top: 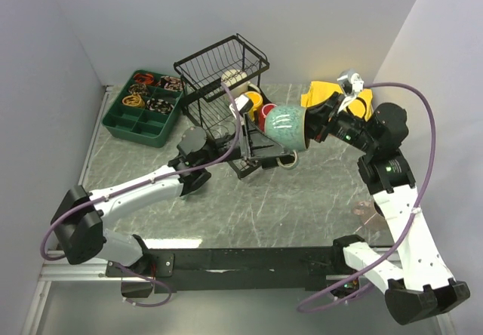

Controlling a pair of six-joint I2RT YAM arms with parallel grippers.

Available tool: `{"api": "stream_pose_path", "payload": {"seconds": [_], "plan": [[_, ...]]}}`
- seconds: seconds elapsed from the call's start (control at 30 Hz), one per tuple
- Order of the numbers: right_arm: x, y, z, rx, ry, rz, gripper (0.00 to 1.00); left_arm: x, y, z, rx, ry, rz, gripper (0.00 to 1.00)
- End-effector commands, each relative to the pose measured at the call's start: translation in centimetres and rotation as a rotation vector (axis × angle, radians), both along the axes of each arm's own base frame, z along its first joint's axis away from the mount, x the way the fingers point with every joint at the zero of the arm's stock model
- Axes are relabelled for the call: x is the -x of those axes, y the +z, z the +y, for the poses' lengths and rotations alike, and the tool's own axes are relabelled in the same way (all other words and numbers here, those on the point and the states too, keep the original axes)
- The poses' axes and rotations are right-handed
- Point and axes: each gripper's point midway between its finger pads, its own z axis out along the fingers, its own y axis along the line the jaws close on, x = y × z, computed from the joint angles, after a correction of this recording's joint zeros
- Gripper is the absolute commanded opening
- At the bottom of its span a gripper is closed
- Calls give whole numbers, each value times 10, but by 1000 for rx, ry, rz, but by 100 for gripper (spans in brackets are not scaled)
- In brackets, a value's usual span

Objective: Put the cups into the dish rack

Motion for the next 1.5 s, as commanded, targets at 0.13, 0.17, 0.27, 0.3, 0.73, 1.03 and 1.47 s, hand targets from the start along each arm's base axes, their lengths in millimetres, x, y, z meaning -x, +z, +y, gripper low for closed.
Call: {"api": "stream_pose_path", "payload": {"seconds": [0.13,0.17,0.27,0.3,0.73,1.03,1.47], "plan": [[9,61,-4,-98,-51,-281,0,8,32,-5,127,-56,4,86],[6,61,-3,-92,-56,-285,0,8,31,-6,127,-59,7,82],[1,63,-4,-73,-69,-315,0,7,39,-5,155,-58,4,75],[-1,60,-3,-72,-71,-326,0,8,41,-5,160,-64,0,72],[-9,50,-13,-41,-150,-429,0,3,58,-2,251,-104,23,53],[3,41,-14,6,-142,-522,0,-22,64,11,241,-35,2,41],[17,6,5,17,23,-468,27,-13,56,17,125,-43,-258,1]]}}
